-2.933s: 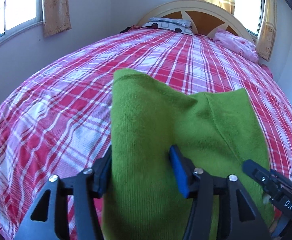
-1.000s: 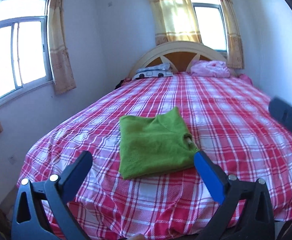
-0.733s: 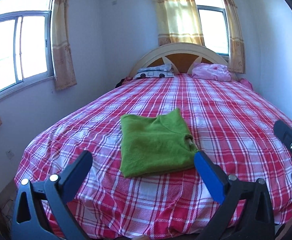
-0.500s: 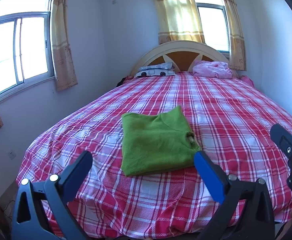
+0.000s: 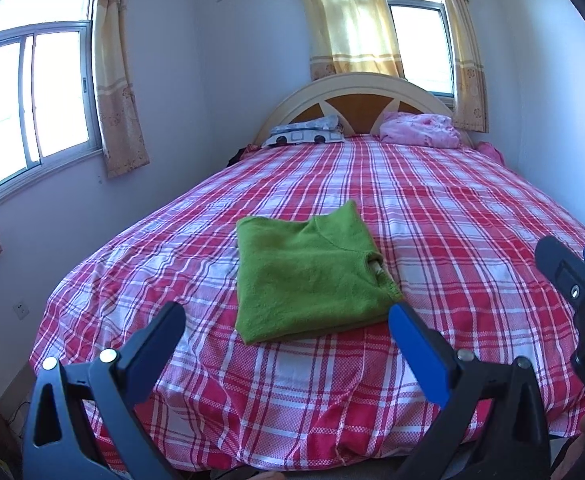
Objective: Fold small clothes
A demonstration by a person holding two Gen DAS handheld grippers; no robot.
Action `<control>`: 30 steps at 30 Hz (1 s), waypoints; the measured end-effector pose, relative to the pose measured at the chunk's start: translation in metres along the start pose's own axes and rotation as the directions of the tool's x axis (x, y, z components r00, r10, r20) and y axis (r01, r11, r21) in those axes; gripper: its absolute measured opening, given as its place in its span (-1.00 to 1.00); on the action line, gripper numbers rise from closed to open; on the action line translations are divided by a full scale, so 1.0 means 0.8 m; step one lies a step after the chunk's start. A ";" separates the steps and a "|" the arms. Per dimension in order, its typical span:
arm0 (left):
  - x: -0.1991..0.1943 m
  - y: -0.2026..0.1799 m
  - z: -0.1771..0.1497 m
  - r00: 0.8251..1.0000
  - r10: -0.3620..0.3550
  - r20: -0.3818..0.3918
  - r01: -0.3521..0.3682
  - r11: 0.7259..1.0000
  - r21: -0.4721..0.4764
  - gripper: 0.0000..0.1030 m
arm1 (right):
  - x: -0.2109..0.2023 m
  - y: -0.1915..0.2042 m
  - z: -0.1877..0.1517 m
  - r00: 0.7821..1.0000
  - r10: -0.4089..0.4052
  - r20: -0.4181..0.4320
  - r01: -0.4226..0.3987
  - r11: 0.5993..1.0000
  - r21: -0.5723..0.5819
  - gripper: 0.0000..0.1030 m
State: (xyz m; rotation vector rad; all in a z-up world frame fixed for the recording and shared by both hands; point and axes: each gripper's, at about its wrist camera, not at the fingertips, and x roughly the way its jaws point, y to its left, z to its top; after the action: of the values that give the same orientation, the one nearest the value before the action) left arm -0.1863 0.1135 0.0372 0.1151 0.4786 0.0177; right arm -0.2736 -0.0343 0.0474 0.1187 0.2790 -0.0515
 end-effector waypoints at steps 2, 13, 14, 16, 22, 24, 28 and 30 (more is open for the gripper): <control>0.000 -0.001 0.000 1.000 0.002 0.004 -0.002 1.000 0.006 1.00 | 0.000 0.000 0.000 1.000 -0.003 0.001 0.003 1.000 0.001 0.59; -0.003 0.000 0.003 1.000 -0.001 0.008 0.001 1.000 -0.005 1.00 | 0.001 0.000 -0.001 1.000 -0.004 -0.003 0.005 1.000 0.005 0.59; -0.003 0.000 0.003 1.000 -0.001 0.007 0.001 1.000 -0.006 1.00 | 0.002 -0.001 -0.001 1.000 -0.004 -0.004 0.004 1.000 0.006 0.59; -0.003 0.000 0.003 1.000 -0.001 0.006 0.001 1.000 -0.006 1.00 | 0.001 -0.001 -0.001 1.000 -0.005 -0.003 0.005 1.000 0.007 0.59; -0.003 -0.001 0.003 1.000 -0.001 0.006 0.001 1.000 -0.008 1.00 | 0.002 -0.002 0.000 1.000 -0.006 -0.001 0.006 1.000 0.009 0.59; -0.003 0.000 0.003 1.000 0.001 0.006 -0.001 1.000 -0.008 1.00 | 0.002 -0.002 0.000 1.000 -0.006 -0.001 0.006 1.000 0.008 0.59; -0.003 0.000 0.003 1.000 -0.002 0.007 0.002 1.000 -0.008 1.00 | 0.002 -0.003 0.000 1.000 -0.005 0.000 0.005 1.000 0.008 0.59; -0.003 0.000 0.003 1.000 -0.002 0.006 0.002 1.000 -0.007 1.00 | 0.002 -0.003 0.000 1.000 -0.005 -0.001 0.005 1.000 0.007 0.59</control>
State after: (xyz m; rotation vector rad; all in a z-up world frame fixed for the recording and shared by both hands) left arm -0.1873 0.1128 0.0408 0.1077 0.4724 0.0170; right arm -0.2725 -0.0365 0.0468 0.1250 0.2798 -0.0573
